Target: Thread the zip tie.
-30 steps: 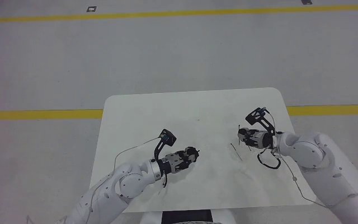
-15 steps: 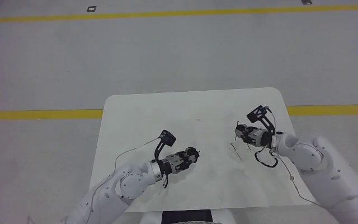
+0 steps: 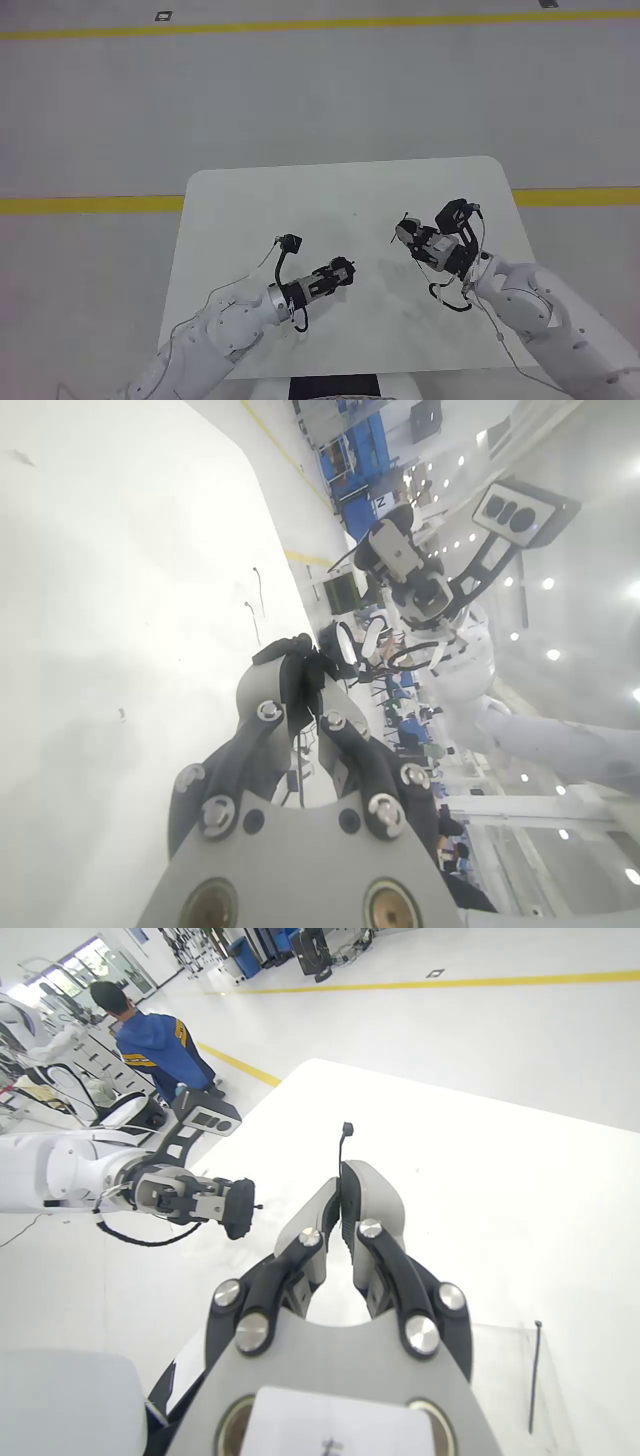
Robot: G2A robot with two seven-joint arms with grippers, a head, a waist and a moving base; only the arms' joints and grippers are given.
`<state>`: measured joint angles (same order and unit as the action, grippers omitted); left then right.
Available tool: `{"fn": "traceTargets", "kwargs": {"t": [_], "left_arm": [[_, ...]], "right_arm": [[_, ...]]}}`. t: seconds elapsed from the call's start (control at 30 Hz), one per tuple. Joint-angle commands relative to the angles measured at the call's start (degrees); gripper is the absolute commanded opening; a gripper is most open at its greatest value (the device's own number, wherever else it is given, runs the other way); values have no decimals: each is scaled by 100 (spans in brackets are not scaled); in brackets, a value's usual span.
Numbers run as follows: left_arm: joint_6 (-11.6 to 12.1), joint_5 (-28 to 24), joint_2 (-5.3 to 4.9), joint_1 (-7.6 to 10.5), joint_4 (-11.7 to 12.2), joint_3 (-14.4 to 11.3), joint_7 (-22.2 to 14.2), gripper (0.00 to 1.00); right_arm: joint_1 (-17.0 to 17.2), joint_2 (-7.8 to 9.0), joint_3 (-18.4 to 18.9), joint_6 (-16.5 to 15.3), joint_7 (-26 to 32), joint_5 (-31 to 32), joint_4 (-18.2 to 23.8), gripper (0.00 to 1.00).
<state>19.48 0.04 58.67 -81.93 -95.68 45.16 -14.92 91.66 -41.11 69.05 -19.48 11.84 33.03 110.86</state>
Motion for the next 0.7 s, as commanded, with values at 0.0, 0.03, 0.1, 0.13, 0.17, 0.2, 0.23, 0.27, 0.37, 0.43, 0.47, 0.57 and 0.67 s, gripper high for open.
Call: {"fn": "traceTargets", "kwargs": {"t": [0.0, 0.03, 0.1, 0.13, 0.17, 0.2, 0.23, 0.27, 0.37, 0.43, 0.47, 0.57, 0.67], "left_arm": [[0, -206, 15, 20, 30, -14, -40, 0], [0, -206, 15, 20, 30, -14, -40, 0], [0, -206, 15, 20, 30, -14, -40, 0], [0, -206, 15, 20, 30, -14, -40, 0], [0, -206, 15, 20, 30, -14, -40, 0], [0, -206, 15, 20, 30, -14, -40, 0], [0, -206, 15, 20, 30, -14, -40, 0], [0, -206, 15, 20, 30, -14, -40, 0], [-30, -327, 27, -4, 45, -29, -9, 0], [0, -567, 50, -30, 103, -50, 23, 0], [0, -736, 62, -41, 115, -63, -3, 0], [0, -1107, 90, -35, 179, -68, -147, 0], [0, -1506, 117, -40, 216, -38, -309, 0]], "right_arm": [[-32, 22, -60, 0, -69, 33, -6, 0], [-32, 22, -60, 0, -69, 33, -6, 0], [-32, 22, -60, 0, -69, 33, -6, 0], [-32, 22, -60, 0, -69, 33, -6, 0], [-32, 22, -60, 0, -69, 33, -6, 0], [-32, 22, -60, 0, -69, 33, -6, 0], [-32, 22, -60, 0, -69, 33, -6, 0], [-32, 22, -60, 0, -69, 33, -6, 0], [-21, 6, -69, 0, -161, 39, -18, 0], [18, -38, -144, 0, -593, -41, -19, 0], [44, -50, -210, 0, -773, 67, -9, 0], [98, -79, -442, 0, -1331, 316, -28, 0], [67, -86, -726, 0, -1722, 588, -80, 0]]}}
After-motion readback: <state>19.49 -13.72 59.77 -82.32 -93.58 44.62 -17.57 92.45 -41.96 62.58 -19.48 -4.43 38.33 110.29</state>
